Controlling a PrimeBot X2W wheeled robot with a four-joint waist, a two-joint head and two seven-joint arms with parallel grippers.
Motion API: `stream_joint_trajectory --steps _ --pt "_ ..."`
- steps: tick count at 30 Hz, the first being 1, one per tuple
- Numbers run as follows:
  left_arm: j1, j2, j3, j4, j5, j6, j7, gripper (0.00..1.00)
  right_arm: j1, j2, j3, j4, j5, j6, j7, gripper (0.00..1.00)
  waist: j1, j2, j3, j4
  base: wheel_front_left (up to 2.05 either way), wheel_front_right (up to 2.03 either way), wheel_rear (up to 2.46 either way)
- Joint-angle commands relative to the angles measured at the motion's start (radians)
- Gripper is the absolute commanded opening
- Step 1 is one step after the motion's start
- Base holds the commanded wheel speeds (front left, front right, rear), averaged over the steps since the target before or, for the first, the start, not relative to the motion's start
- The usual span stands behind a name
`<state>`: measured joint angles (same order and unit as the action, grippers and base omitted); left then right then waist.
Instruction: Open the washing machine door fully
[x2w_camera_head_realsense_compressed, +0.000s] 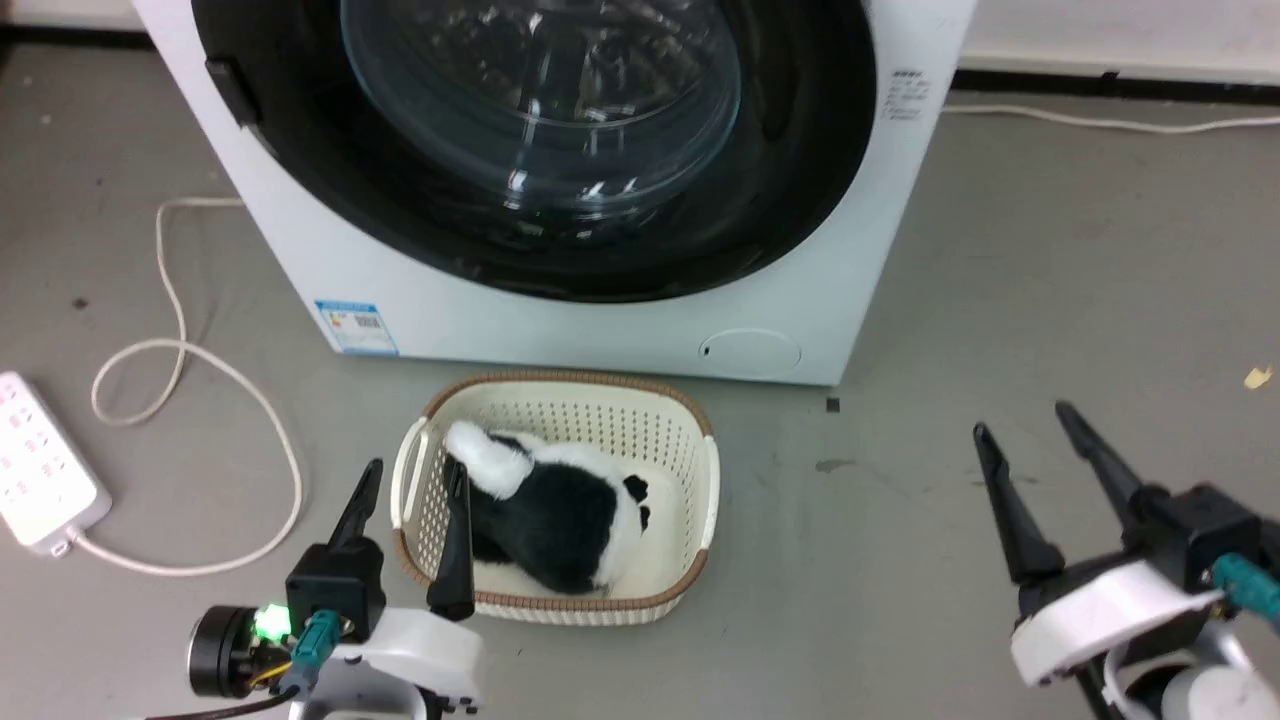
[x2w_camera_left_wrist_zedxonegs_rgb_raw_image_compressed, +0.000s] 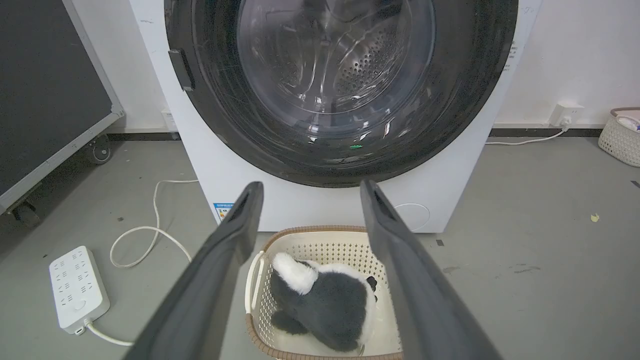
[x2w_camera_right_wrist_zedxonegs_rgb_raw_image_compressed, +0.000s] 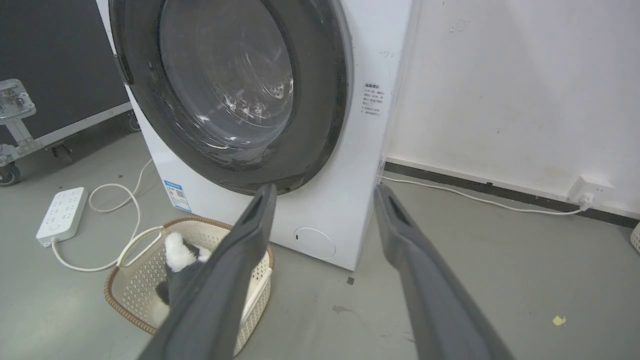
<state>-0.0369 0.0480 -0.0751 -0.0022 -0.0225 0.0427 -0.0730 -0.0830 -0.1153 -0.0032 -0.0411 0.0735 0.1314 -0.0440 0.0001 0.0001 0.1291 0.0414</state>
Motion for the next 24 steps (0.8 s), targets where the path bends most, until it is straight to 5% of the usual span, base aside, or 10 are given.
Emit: stream_joint_trajectory --steps 1,8,9,10,24 --pt "-0.020 0.001 -0.005 -0.007 -0.005 0.009 -0.011 1.00 -0.028 -0.017 -0.001 -0.008 0.009 0.000 0.002 1.00 -0.0001 -0.0001 0.013 0.007 0.00 0.00 0.00" --pt "-0.041 0.001 -0.019 -0.018 -0.008 0.022 -0.025 1.00 -0.113 -0.053 0.001 -0.014 0.061 0.000 0.027 1.00 -0.0001 -0.0001 0.054 0.022 0.00 0.00 0.00" --pt "-0.044 0.001 -0.022 -0.018 -0.008 0.023 -0.028 1.00 -0.126 -0.056 -0.002 -0.014 0.072 0.000 0.032 0.39 -0.0001 -0.0001 0.058 0.025 0.00 0.00 0.00" --pt "-0.046 0.001 -0.024 -0.019 -0.009 0.025 -0.030 1.00 -0.139 -0.060 -0.004 -0.014 0.083 0.000 0.037 0.00 -0.0001 -0.0001 0.063 0.027 0.00 0.00 0.00" --pt "-0.079 0.001 -0.056 -0.030 -0.019 0.048 -0.059 1.00 -0.356 -0.029 -0.097 0.049 0.296 0.000 0.145 0.00 -0.0001 -0.0001 0.130 0.071 0.00 0.00 0.00"
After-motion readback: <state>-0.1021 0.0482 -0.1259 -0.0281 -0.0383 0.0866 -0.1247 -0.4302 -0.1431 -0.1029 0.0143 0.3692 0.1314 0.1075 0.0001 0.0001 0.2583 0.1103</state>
